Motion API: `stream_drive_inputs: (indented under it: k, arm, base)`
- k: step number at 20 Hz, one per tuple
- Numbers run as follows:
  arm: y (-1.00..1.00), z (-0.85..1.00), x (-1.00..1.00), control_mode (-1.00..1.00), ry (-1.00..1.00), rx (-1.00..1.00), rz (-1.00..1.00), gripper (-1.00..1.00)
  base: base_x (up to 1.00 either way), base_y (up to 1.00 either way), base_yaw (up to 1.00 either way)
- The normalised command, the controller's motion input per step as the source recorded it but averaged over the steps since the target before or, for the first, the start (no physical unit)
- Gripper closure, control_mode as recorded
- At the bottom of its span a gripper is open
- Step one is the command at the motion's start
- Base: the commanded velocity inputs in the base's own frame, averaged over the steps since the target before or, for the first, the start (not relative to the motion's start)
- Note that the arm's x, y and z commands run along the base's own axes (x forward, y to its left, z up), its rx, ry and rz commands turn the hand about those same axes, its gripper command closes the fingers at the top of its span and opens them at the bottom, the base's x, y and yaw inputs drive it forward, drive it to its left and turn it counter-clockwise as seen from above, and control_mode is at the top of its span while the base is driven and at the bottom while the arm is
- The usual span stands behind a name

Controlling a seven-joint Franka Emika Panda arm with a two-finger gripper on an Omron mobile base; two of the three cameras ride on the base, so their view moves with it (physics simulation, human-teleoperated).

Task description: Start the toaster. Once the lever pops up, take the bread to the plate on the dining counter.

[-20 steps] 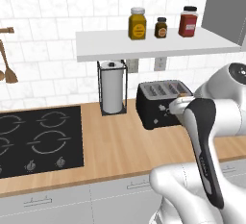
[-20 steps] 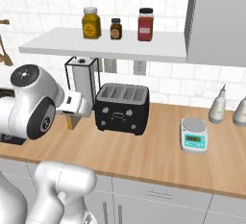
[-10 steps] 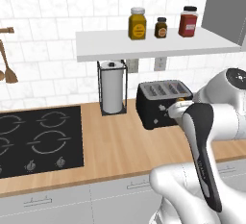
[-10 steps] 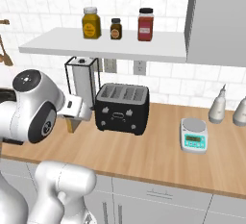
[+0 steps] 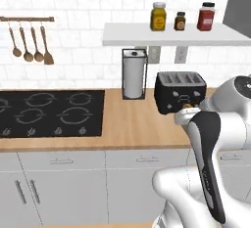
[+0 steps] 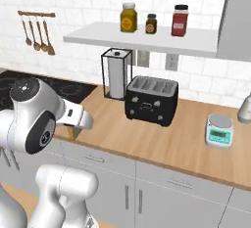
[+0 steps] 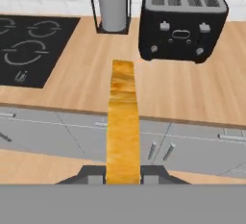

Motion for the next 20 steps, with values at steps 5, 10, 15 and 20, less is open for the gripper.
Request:
stream_drive_inputs:
  k: [5, 10, 15, 20]
  arm:
    - [0.0, 0.0, 0.0, 1.0, 0.0, 0.0, 0.0, 1.0]
    - [0.0, 0.0, 0.0, 1.0, 0.0, 0.0, 0.0, 1.0]
    - [0.0, 0.0, 0.0, 1.0, 0.0, 0.0, 0.0, 1.0]
    - [0.0, 0.0, 0.0, 1.0, 0.0, 0.0, 0.0, 1.0]
  base:
    - [-0.49, 0.23, 0.96]
    - [-0.4, 0.18, 1.0]
    - [-0.28, 0.05, 1.0]
    - [-0.23, 0.01, 1.0]
